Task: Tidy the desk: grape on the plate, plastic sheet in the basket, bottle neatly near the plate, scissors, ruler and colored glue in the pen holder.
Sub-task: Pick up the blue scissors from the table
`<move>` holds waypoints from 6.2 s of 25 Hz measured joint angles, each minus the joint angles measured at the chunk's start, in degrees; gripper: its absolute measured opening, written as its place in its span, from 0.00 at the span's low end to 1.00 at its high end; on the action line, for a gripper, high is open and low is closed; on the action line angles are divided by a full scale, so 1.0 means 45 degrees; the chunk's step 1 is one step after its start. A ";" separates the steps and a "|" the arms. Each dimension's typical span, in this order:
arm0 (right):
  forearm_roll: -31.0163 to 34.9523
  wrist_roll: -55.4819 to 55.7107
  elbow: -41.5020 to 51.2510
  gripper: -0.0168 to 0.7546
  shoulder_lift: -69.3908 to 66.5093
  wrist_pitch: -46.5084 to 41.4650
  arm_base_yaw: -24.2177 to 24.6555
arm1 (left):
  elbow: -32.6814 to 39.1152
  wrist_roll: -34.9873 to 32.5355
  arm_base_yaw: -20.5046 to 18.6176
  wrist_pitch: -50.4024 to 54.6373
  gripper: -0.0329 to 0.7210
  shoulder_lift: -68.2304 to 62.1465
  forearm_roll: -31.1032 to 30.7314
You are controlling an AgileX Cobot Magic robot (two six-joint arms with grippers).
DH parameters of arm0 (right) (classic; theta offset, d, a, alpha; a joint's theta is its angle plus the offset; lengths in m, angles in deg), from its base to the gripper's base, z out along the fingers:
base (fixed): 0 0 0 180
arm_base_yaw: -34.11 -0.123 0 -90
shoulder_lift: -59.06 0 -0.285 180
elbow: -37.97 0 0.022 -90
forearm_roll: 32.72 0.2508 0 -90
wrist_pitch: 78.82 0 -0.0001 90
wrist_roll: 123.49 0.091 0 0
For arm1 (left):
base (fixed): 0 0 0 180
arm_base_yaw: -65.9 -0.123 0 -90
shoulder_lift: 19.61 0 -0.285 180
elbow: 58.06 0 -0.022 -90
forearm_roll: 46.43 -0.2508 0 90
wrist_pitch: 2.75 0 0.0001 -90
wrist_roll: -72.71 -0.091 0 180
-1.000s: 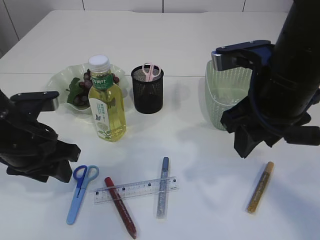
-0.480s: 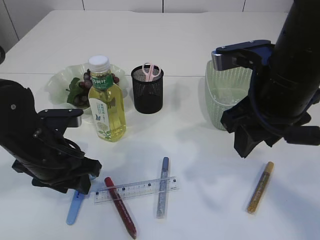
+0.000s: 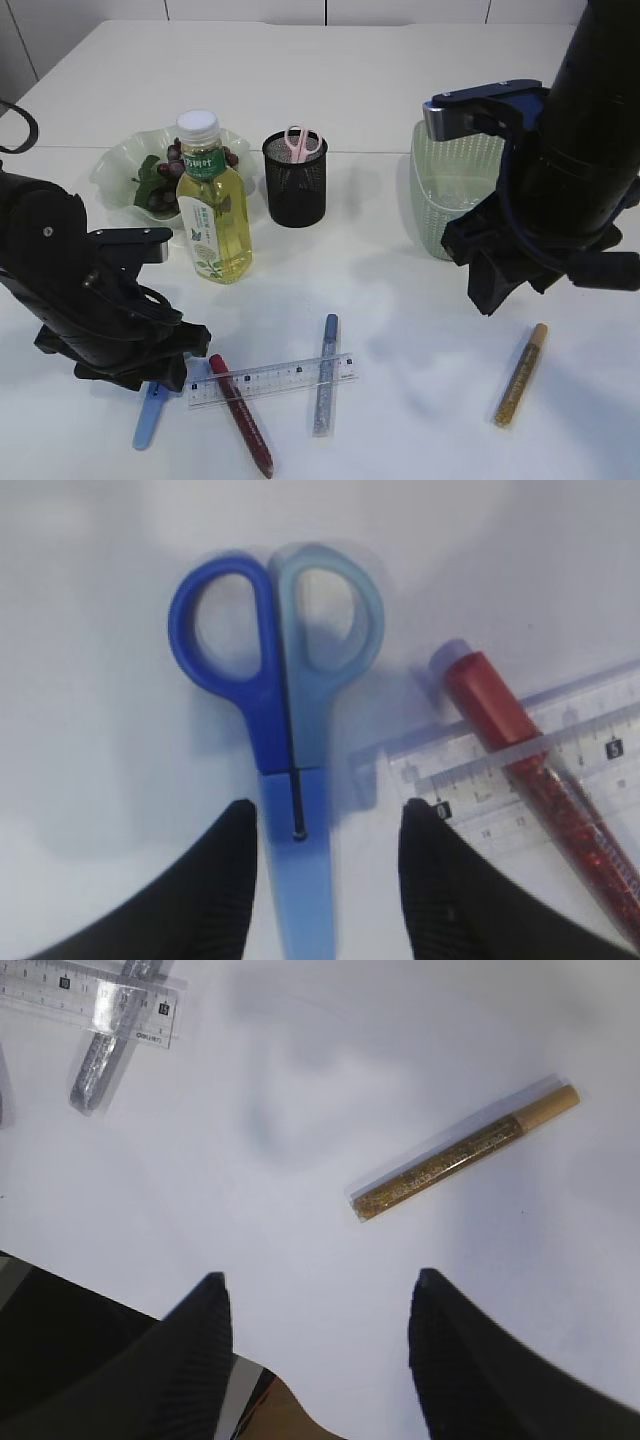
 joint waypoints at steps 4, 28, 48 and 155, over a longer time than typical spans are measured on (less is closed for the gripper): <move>0.0000 0.0000 0.0000 0.60 0.0000 0.0000 0.0000 | 0.0000 0.0151 0.0000 -0.0219 0.50 0.0000 -0.0390; -0.0018 0.0000 0.0000 0.60 0.0000 0.0009 0.0000 | -0.0095 0.1003 0.0000 -0.0514 0.50 -0.0776 -0.1443; -0.0018 -0.0023 0.0000 0.60 0.0000 0.0117 0.0000 | -0.0124 0.1003 0.0000 -0.0299 0.21 -0.0784 -0.1686; -0.0018 -0.0594 0.0000 0.60 0.0000 0.0331 0.0000 | -0.0176 -0.5233 0.0520 0.0664 0.25 -0.0854 -0.1085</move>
